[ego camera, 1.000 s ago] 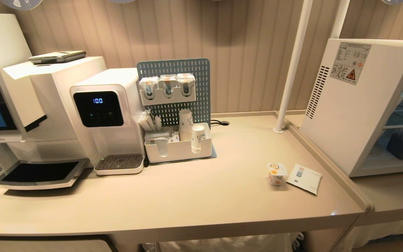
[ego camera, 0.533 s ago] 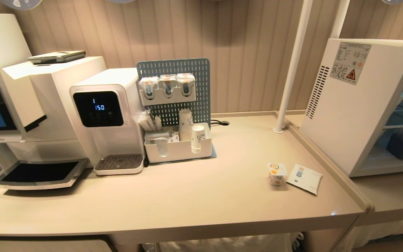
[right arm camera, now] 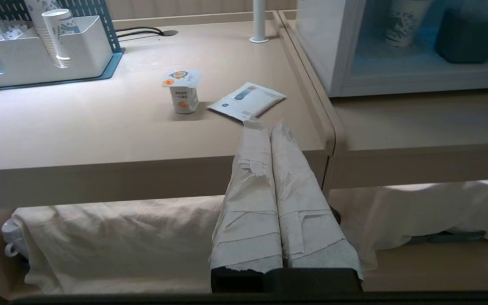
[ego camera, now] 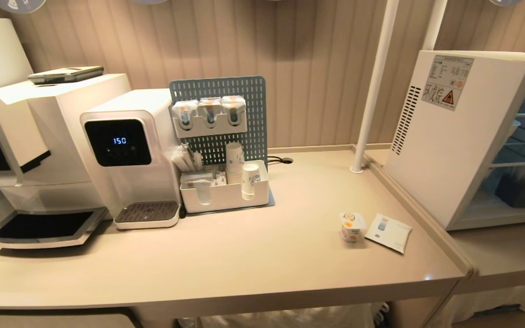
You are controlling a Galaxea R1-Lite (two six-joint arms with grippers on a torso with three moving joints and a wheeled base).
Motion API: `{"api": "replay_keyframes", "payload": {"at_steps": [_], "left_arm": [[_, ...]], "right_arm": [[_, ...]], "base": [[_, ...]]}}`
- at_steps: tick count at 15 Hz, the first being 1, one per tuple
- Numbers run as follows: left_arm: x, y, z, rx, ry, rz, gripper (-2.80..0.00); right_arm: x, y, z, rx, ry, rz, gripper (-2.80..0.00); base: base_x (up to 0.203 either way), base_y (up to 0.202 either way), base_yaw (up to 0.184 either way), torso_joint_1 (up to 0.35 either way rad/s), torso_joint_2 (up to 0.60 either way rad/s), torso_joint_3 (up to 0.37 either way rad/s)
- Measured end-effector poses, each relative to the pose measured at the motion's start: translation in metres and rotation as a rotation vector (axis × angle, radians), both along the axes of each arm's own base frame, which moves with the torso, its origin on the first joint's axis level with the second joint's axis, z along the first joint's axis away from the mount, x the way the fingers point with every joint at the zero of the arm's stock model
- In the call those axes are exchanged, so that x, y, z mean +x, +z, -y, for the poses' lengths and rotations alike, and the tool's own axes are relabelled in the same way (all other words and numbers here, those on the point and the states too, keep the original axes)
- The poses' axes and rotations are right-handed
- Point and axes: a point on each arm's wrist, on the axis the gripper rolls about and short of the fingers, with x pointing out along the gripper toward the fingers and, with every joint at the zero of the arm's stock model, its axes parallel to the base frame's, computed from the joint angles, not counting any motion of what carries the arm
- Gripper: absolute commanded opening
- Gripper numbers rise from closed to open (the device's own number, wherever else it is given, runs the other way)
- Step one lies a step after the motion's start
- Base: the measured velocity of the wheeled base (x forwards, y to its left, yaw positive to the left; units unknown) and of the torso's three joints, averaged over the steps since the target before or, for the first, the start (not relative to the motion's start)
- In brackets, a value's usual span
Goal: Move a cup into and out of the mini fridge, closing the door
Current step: Close the freezer door
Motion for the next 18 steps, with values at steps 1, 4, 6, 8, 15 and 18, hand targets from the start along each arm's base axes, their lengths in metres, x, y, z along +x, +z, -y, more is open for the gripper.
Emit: {"api": "replay_keyframes", "payload": {"at_steps": [1, 4, 6, 8, 15, 18], "left_arm": [[0.0000, 0.0000, 0.0000, 0.000, 0.002, 0.000, -2.80], [0.0000, 0.0000, 0.0000, 0.000, 0.000, 0.000, -2.80], [0.0000, 0.0000, 0.0000, 0.000, 0.001, 0.000, -2.80], [0.0000, 0.0001, 0.0000, -0.001, 0.001, 0.001, -2.80], [0.0000, 0.0001, 0.0000, 0.000, 0.000, 0.001, -2.80], [0.0000, 0.0000, 0.0000, -0.001, 0.001, 0.000, -2.80]], "right_arm": [[0.0000, -0.0001, 0.0000, 0.000, 0.001, -0.001, -2.80], [-0.0001, 0.0002, 0.0000, 0.000, 0.000, 0.000, -2.80], [-0.0001, 0.0002, 0.0000, 0.000, 0.000, 0.000, -2.80], [-0.0001, 0.0002, 0.0000, 0.000, 0.000, -0.001, -2.80], [-0.0001, 0.0002, 0.0000, 0.000, -0.001, -0.002, -2.80], [-0.0001, 0.0002, 0.0000, 0.000, -0.001, -0.002, -2.80]], "base": [[0.000, -0.190, 0.002, 0.005, 0.00, 0.000], [0.000, -0.194, 0.001, 0.002, 0.00, 0.002], [0.000, -0.194, 0.001, 0.006, 0.00, 0.006], [0.000, -0.193, -0.001, 0.001, 0.00, 0.003], [0.000, -0.194, 0.001, 0.004, 0.00, 0.002], [0.000, -0.193, 0.001, 0.005, 0.00, 0.006]]}}
